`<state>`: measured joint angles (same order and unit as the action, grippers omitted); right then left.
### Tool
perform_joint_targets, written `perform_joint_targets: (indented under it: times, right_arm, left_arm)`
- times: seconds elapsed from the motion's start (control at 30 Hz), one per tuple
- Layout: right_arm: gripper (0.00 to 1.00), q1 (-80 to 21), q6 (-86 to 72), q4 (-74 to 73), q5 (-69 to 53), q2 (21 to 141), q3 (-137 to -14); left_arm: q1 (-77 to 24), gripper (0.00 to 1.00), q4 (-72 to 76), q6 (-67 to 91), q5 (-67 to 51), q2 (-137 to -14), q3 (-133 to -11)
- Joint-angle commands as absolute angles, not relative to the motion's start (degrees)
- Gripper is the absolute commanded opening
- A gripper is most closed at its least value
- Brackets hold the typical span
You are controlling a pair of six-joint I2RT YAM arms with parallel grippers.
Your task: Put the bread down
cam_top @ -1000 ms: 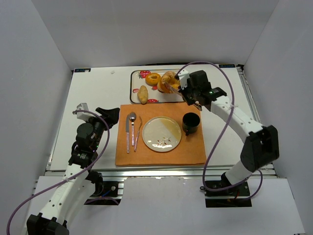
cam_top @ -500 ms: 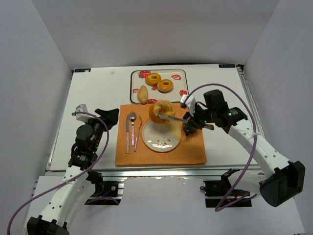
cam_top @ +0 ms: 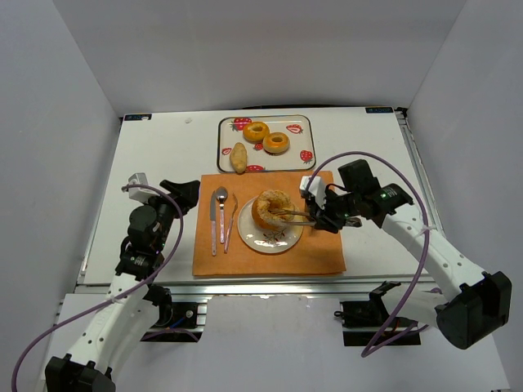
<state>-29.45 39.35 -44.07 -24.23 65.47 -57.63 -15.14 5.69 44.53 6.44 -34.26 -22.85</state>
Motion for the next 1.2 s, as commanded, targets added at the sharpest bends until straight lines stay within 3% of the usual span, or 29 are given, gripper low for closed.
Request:
perform_joint_targets:
  times: [0.0, 0.4, 0.5, 0.57, 0.6, 0.7, 0.77, 0.83, 0.97, 1.0, 1.1, 1.17]
  right_arm:
    - [0.46, -29.8, 40.61, -44.65, -26.63, 64.25, -58.88]
    - [0.44, -29.71, 37.45, -42.54, -28.39, 61.26, -64.42]
    - [0.34, -29.45, 31.31, -37.55, -26.73, 60.38, -66.87]
    - [0.1, -26.74, 23.7, -31.59, -21.22, 61.08, -67.41]
    - [0.0, -24.72, 21.21, -29.9, -19.27, 61.61, -67.41]
    - [0.0, -11.11, 13.47, -25.16, -19.77, 66.69, -66.1]
    - [0.0, -2.08, 10.73, -22.77, -18.12, 69.24, -64.52]
    - [0.0, 2.61, 9.14, -15.94, -14.87, 71.89, -58.91]
    - [0.0, 8.43, 12.56, -2.83, -11.17, 75.66, -47.13]
    - [0.0, 8.52, 13.53, -1.25, -10.81, 77.59, -45.63]
    - [0.01, 8.88, 15.55, 3.51, -9.85, 80.84, -41.58]
    - [0.11, 9.23, 15.99, 4.83, -9.75, 82.27, -40.17]
  left_arm:
    - [-15.29, 0.83, 6.42, 44.91, 6.15, -33.14, -22.24]
    - [-15.29, 0.83, 5.36, 45.0, 6.42, -31.9, -22.32]
    - [-15.29, 0.82, 5.54, 45.0, 6.15, -32.08, -22.5]
    - [-15.29, 0.77, 5.62, 44.83, 5.89, -32.6, -22.76]
    - [-15.29, 0.73, 5.71, 44.56, 5.37, -32.87, -22.94]
    - [-15.29, 0.24, 5.54, 43.95, 4.4, -34.27, -23.82]
    - [-15.29, 0.07, 5.1, 43.6, 3.43, -34.98, -24.52]
    - [-15.29, 0.08, 4.31, 42.89, 2.55, -36.12, -24.96]
    - [-15.56, 0.35, 4.04, 42.36, 1.06, -38.49, -25.14]
    - [-15.73, 0.48, 3.78, 42.36, 0.88, -39.11, -25.31]
    - [-17.74, 0.63, 3.08, 41.75, 0.79, -41.13, -26.01]
    - [-18.8, 0.66, 2.64, 41.05, 1.4, -42.27, -26.45]
